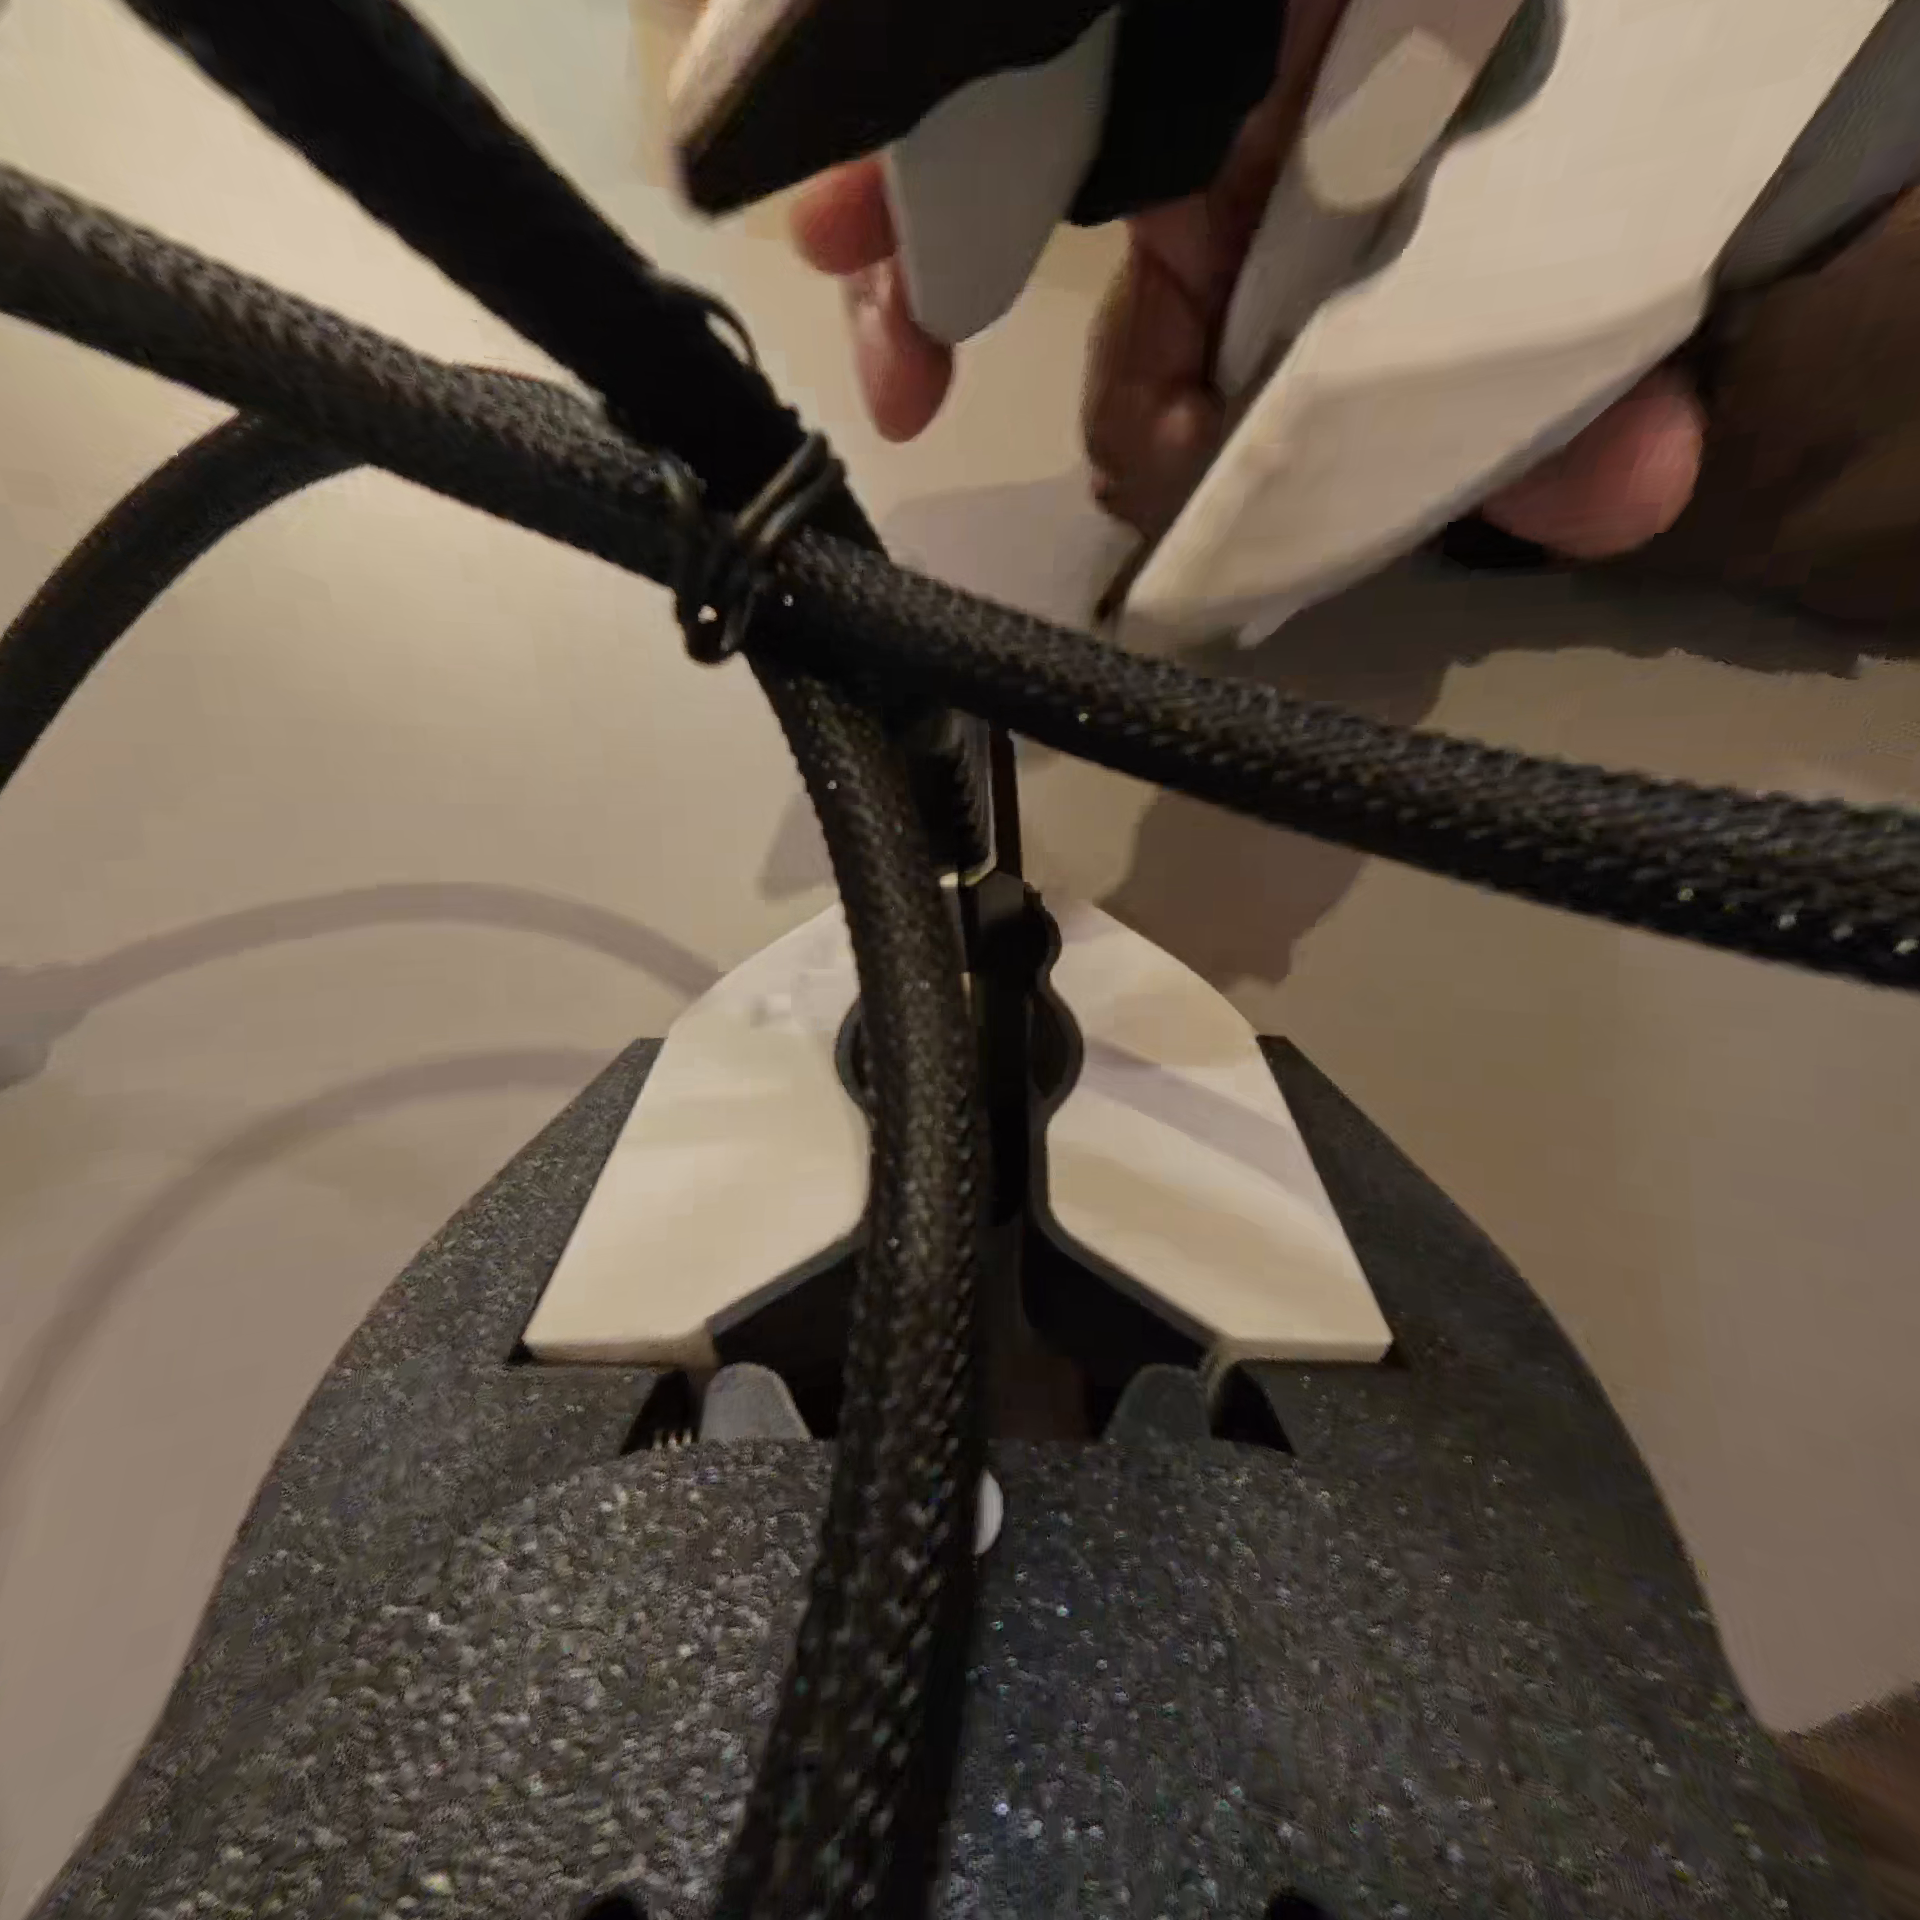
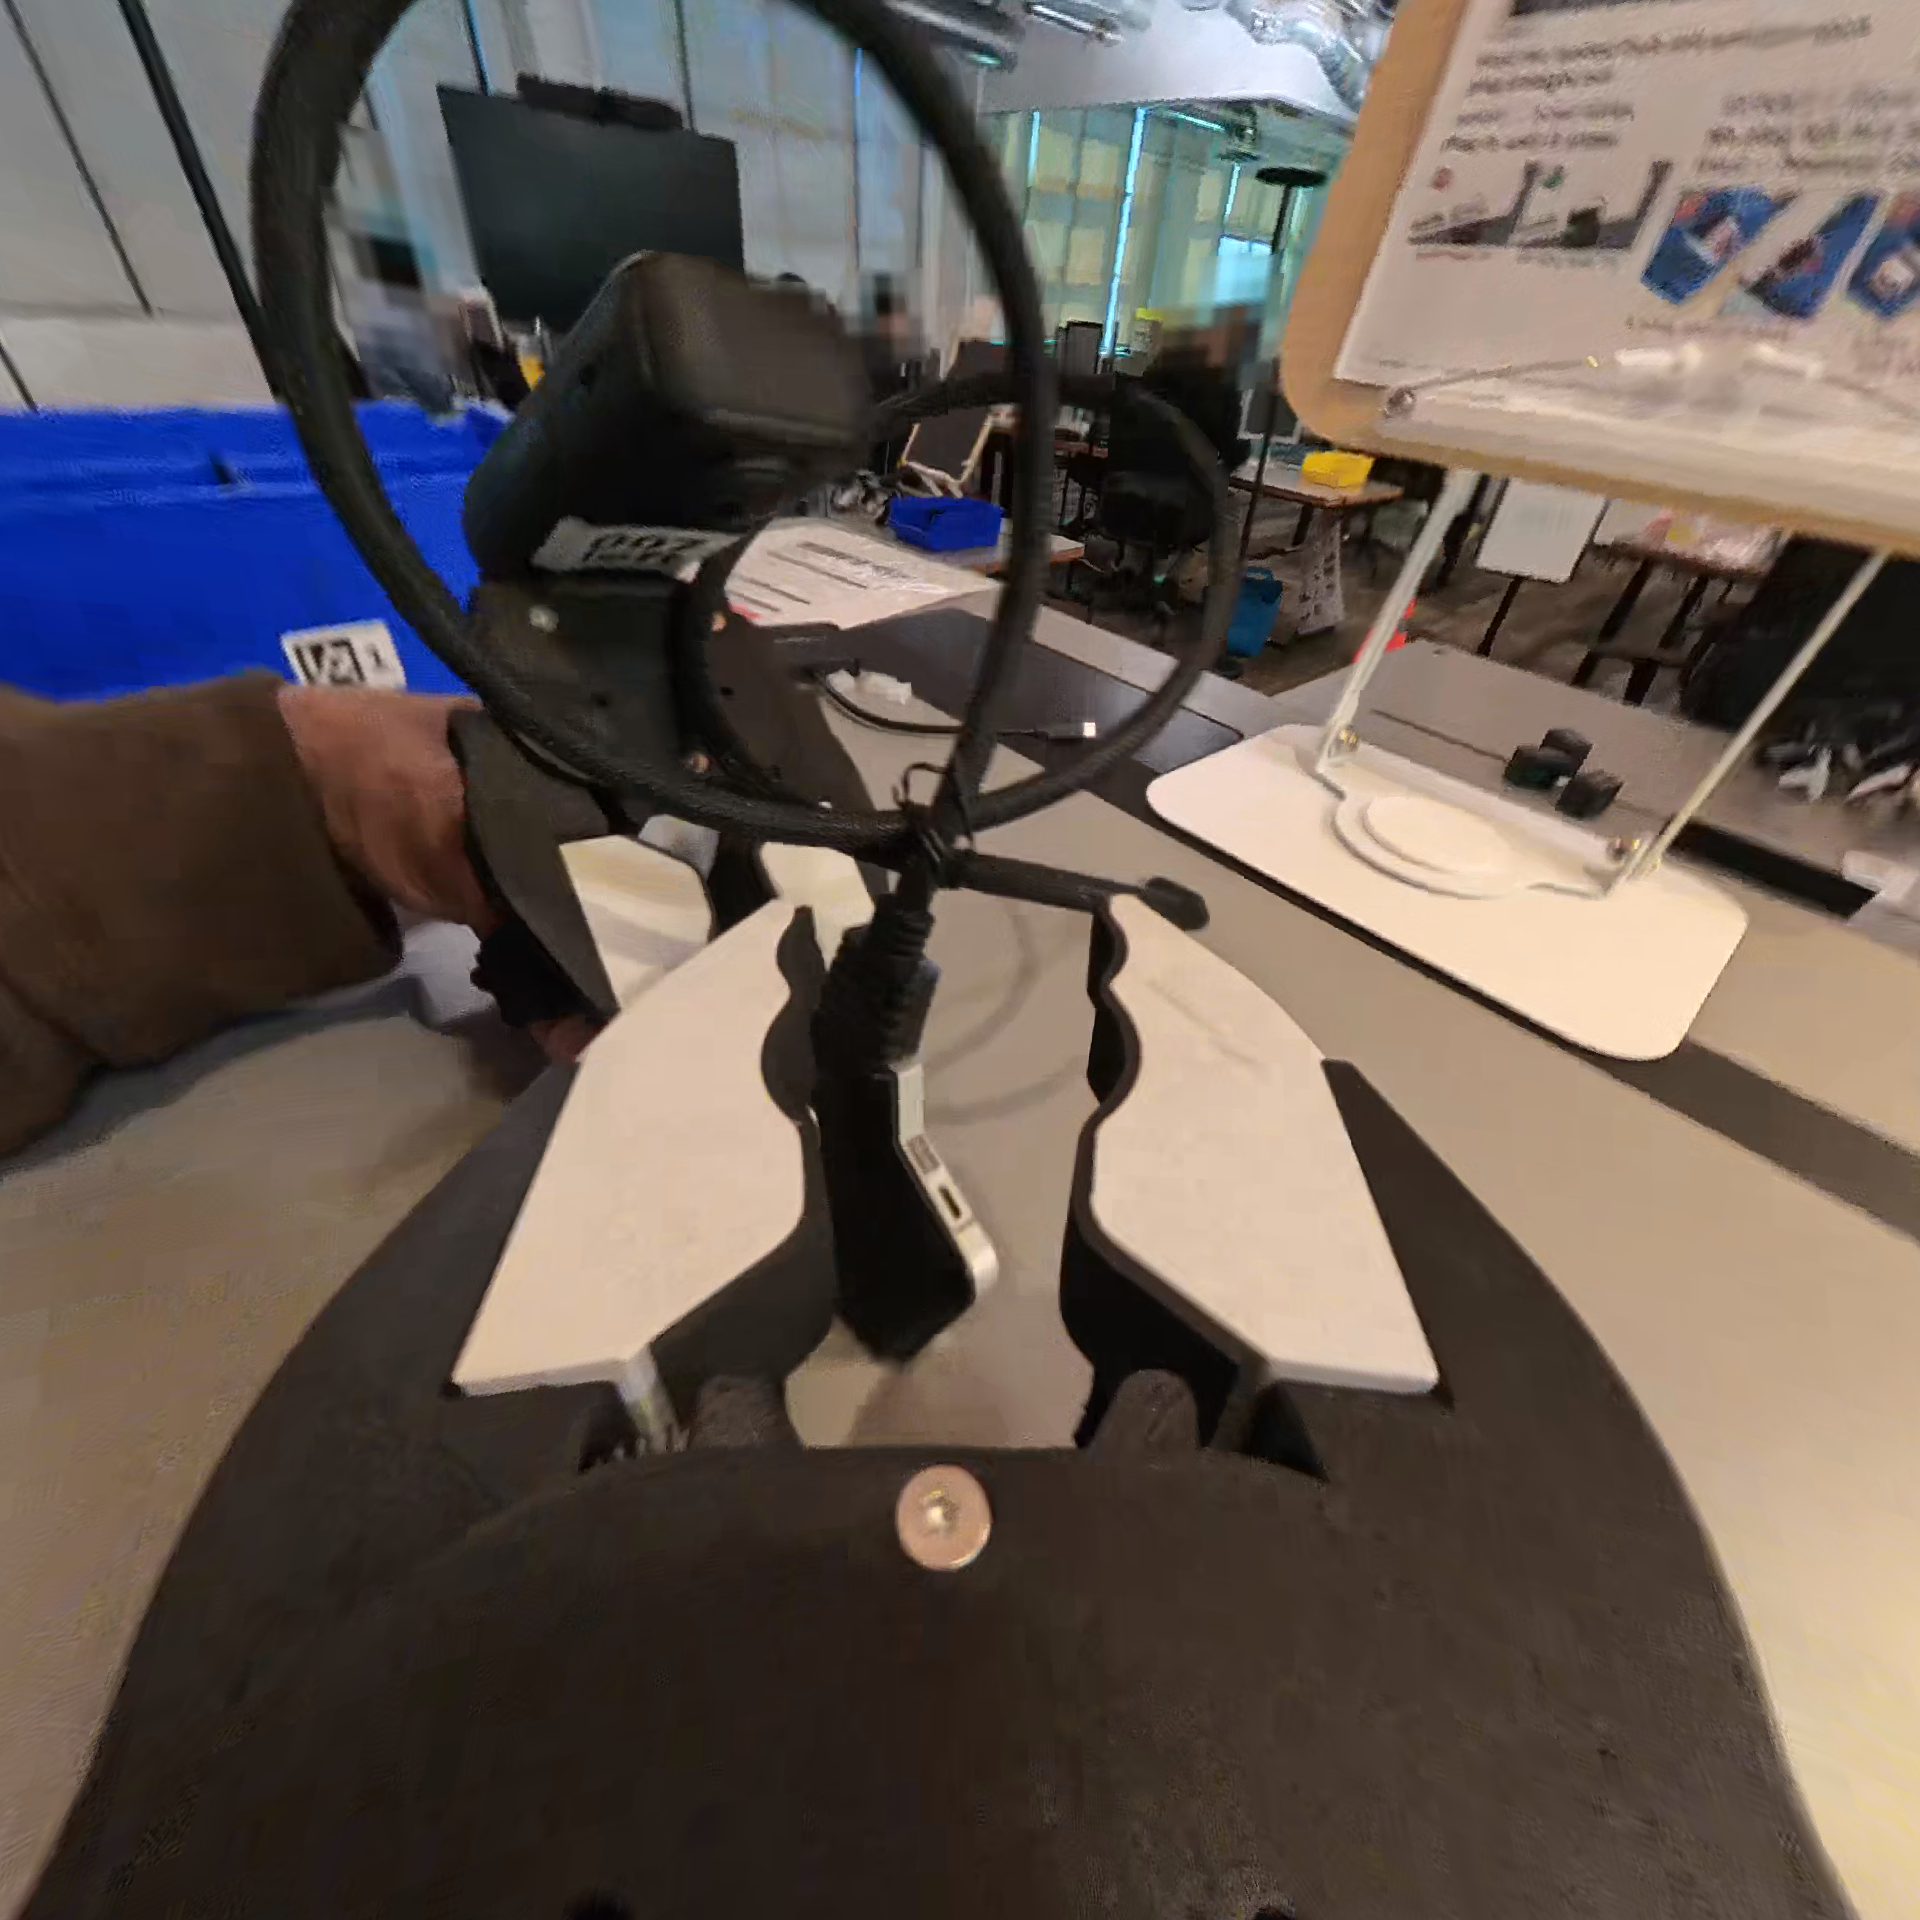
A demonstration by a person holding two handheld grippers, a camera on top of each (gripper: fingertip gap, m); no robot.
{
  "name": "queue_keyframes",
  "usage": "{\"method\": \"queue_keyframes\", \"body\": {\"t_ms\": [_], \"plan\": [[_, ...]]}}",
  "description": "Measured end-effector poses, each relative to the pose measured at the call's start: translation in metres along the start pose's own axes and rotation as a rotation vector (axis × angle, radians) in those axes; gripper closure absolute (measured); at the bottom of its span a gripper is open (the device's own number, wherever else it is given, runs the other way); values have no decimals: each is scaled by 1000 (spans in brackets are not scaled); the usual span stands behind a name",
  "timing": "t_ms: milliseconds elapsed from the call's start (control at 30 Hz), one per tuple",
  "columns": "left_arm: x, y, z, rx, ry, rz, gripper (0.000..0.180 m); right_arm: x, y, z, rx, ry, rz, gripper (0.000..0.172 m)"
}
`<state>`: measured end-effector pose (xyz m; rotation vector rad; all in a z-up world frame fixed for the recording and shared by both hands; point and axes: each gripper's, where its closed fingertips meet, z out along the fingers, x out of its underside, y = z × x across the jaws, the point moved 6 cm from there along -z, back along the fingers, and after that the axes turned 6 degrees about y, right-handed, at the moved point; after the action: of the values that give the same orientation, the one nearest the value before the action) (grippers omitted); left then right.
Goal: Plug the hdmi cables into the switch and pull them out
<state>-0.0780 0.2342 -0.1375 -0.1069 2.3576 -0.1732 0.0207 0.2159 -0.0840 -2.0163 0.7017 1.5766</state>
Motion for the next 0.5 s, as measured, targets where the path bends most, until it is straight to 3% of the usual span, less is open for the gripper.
{"method": "queue_keyframes", "body": {"t_ms": [167, 400, 500], "plan": [[-5, -19, 9, 93, 24, 93, 158, 6, 19, 8, 61, 94, -267, 109], [-3, -26, 10, 146, 35, 102, 158, 6, 23, 11, 103, 114, -333, 98], [-3, -22, 9, 142, 31, 57, 158, 2, 24, 8, 202, 99, -469, 99]]}}
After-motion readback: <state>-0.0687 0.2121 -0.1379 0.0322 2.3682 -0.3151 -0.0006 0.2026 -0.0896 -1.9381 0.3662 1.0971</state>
